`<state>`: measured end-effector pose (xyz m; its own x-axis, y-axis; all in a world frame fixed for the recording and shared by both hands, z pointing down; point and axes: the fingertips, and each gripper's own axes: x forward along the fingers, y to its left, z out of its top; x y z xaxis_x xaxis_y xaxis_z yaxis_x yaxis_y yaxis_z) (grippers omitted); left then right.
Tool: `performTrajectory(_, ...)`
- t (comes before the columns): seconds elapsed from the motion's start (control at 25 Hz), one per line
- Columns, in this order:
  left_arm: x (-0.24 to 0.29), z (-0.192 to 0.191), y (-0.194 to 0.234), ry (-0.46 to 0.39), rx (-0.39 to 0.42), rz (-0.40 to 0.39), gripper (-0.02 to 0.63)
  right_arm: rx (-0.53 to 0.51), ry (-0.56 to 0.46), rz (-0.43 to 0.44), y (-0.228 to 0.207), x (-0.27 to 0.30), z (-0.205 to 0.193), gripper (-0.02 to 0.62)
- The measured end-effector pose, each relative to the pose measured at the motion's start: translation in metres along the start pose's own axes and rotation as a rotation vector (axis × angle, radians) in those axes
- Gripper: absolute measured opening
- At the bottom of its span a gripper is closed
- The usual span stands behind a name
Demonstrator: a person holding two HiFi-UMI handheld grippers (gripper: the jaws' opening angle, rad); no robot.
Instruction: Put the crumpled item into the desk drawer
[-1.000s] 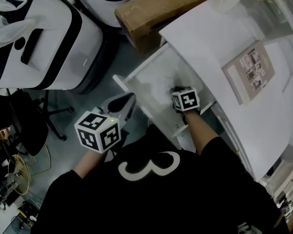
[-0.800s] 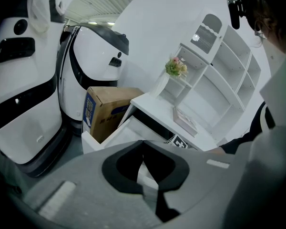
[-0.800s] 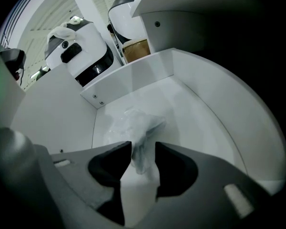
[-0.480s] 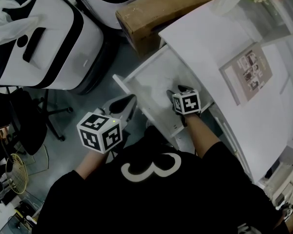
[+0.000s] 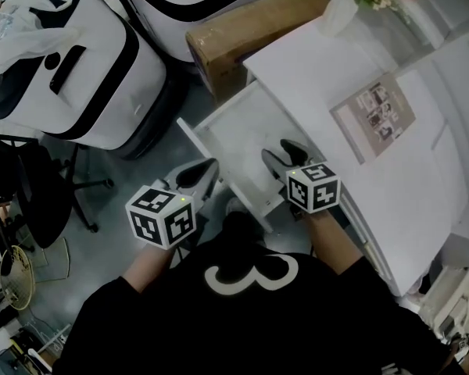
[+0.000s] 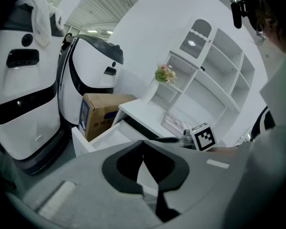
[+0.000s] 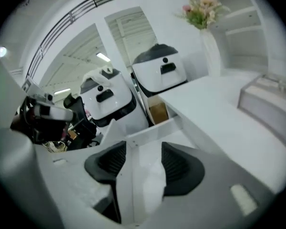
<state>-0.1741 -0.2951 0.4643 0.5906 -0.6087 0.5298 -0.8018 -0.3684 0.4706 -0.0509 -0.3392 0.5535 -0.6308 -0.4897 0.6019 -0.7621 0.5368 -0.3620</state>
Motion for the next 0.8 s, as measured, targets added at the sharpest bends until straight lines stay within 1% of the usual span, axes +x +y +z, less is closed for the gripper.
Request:
performTrajectory(0.12,-0.014,-0.001,-0.022,-0.028,0.006,-0.008,0.009,0.009,-0.112,0.049,0.023,-0.043,0.026,0.219)
performTrajectory(0.24,-0.027,0.000,-0.044,-0.065,0.019,-0.021,0.009,0.041,-0.212,0.104,0.042,-0.086,0.047,0.218)
performTrajectory(0.28,-0.031,0.001,-0.052,-0.077,0.024,-0.026,0.009,0.043,-0.242,0.127,0.048,-0.100,0.053,0.200)
performTrajectory(0.32,-0.035,0.002,-0.060,-0.087,0.029,-0.033,0.009,0.039,-0.269,0.146,0.055,-0.114,0.058,0.160)
performTrajectory(0.4,-0.042,0.003,-0.076,-0.105,0.040,-0.047,0.009,0.022,-0.313,0.160,0.065,-0.141,0.064,0.143)
performTrajectory(0.52,-0.053,0.007,-0.102,-0.129,0.063,-0.073,0.009,-0.008,-0.353,0.157,0.076,-0.173,0.066,0.136)
performTrajectory(0.6,-0.061,0.012,-0.121,-0.149,0.080,-0.090,0.009,-0.021,-0.365,0.176,0.084,-0.191,0.064,0.094)
performTrajectory(0.68,-0.070,0.018,-0.137,-0.176,0.099,-0.104,0.009,-0.030,-0.386,0.215,0.095,-0.207,0.066,0.026)
performTrajectory(0.8,-0.081,0.020,-0.154,-0.204,0.118,-0.111,0.009,-0.073,-0.412,0.251,0.108,-0.224,0.066,0.008)
